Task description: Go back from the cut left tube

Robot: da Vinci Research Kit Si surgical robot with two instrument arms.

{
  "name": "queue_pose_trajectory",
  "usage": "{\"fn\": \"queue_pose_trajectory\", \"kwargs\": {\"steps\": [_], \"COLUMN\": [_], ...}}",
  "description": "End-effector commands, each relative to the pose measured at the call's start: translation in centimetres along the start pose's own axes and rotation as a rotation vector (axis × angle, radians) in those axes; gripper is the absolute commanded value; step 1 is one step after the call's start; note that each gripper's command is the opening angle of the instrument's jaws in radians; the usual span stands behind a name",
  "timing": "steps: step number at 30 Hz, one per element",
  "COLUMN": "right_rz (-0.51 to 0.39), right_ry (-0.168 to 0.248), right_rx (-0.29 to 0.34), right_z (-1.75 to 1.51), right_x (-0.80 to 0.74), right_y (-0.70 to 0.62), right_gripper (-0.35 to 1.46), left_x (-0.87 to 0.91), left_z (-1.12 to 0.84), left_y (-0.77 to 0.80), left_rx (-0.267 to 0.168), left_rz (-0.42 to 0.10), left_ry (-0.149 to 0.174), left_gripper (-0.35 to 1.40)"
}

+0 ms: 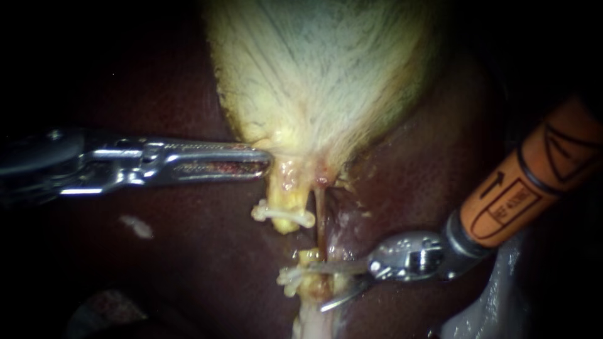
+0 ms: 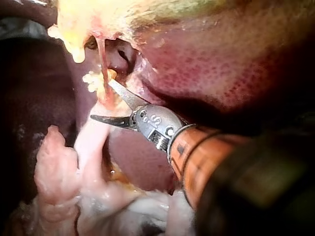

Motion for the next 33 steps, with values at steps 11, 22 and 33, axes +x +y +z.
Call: {"fn": "queue_pose_trajectory", "kwargs": {"steps": [11,22,33], "right_rz": [-0.144,-0.214,-0.222], "right_ry": [-0.034,-0.045,-0.042], "right_rx": [-0.125,-0.12,-0.112], "right_z": [-0.5,-0.78,-0.72], "right_x": [0.15,0.31,0.31], "right_y": [0.36,0.44,0.41], "right_gripper": [1.43,1.43,1.43], "left_x": [0.0,0.02,0.25], "left_z": [0.0,0.03,0.28], "left_y": [0.0,0.0,0.04], "left_rx": [0.0,-0.002,0.002], "left_rz": [0.006,0.007,0.02], "left_ry": [0.0,-0.001,0.004], "left_gripper": [-0.35,-0.35,-0.35]}}
